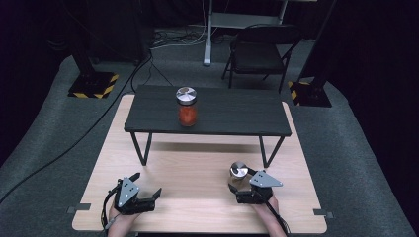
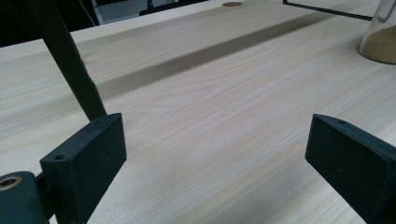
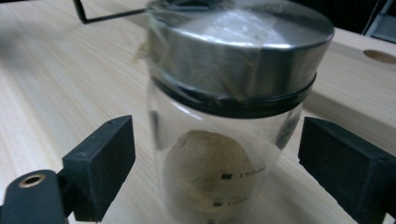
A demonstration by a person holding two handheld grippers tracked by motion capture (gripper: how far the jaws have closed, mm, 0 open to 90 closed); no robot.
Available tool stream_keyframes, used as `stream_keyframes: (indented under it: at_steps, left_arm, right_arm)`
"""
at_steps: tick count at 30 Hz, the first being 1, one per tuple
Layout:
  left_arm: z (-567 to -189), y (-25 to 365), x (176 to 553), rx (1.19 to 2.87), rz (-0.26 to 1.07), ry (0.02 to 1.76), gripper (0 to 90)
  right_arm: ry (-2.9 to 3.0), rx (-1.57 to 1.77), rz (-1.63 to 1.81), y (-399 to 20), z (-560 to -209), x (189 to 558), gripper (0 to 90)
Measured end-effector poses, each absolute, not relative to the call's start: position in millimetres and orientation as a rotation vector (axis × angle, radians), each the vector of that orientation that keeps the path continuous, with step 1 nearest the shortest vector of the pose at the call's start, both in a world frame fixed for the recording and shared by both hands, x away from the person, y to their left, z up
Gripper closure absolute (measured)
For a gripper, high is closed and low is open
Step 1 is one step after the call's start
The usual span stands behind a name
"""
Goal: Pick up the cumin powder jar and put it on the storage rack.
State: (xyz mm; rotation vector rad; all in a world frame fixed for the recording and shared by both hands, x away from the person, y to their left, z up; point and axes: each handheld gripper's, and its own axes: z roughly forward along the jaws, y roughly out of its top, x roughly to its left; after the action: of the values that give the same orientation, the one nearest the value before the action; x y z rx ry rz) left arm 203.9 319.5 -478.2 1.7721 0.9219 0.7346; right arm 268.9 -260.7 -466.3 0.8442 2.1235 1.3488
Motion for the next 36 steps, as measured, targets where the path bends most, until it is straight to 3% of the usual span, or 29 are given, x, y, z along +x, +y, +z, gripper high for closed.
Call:
stream_keyframes:
  at_steps: [7,21,36]
  left_arm:
    - [-478.0,320.9,205.0,1.767,0.724,0.928,5.0]
    - [-477.9,321.0,205.1,1.768,0.723,0.929,5.0]
    - [-477.7,319.6,204.8,1.772,0.728,0.929,5.1]
  right_arm:
    - [2.187,0.847,1.297,-254.1,-458.9,277.8,28.6]
    - [2.181,0.882,1.322,-255.2,-446.2,273.1,30.3]
    - [2.146,0.843,1.336,-269.3,-385.9,260.7,30.3]
